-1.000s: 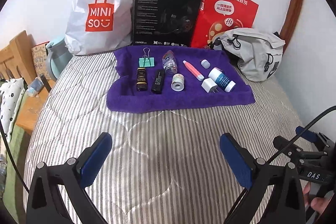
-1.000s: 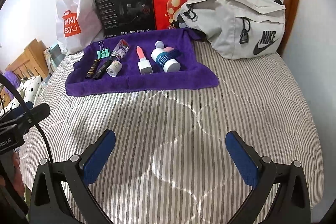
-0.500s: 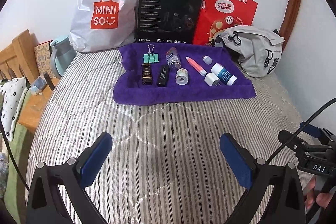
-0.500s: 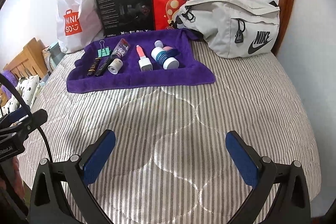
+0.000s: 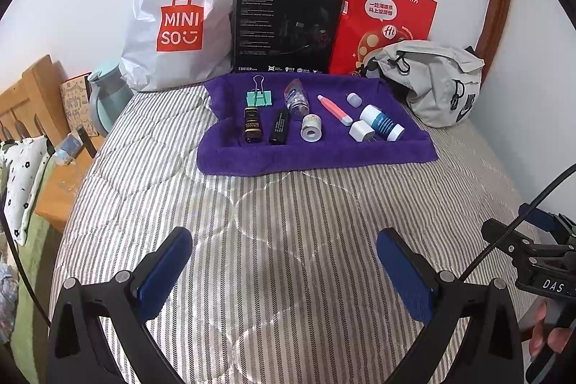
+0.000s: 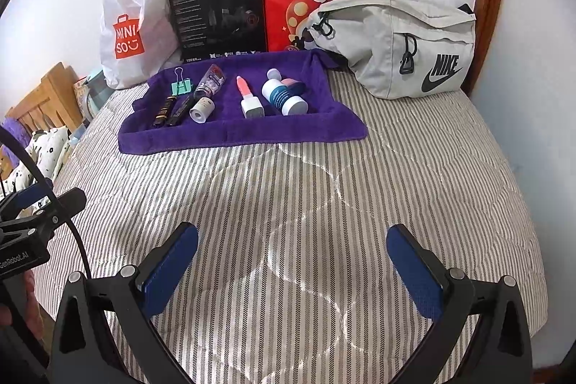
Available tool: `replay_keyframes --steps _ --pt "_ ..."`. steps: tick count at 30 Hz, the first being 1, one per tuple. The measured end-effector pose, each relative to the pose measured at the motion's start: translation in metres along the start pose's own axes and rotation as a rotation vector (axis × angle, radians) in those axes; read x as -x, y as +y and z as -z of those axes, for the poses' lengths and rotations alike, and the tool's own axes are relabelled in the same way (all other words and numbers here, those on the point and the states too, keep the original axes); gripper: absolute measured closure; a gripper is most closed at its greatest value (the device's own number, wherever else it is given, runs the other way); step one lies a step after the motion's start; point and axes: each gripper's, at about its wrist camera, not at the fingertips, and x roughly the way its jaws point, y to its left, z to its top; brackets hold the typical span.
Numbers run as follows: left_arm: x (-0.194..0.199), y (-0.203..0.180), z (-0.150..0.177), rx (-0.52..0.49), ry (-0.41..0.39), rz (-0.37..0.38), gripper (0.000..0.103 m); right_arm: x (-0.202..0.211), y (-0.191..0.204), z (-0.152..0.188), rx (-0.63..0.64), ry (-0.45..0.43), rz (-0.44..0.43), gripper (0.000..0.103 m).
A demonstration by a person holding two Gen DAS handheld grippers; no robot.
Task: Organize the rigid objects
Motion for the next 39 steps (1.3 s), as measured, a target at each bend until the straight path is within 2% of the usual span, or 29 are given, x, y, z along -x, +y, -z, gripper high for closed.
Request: replay_keyframes --steps 39 --pt "0.0046 0.0043 -0.0036 0.003 -0.004 -0.008 0.000 0.0024 0.0047 0.0018 0.024 0.001 0.004 0.000"
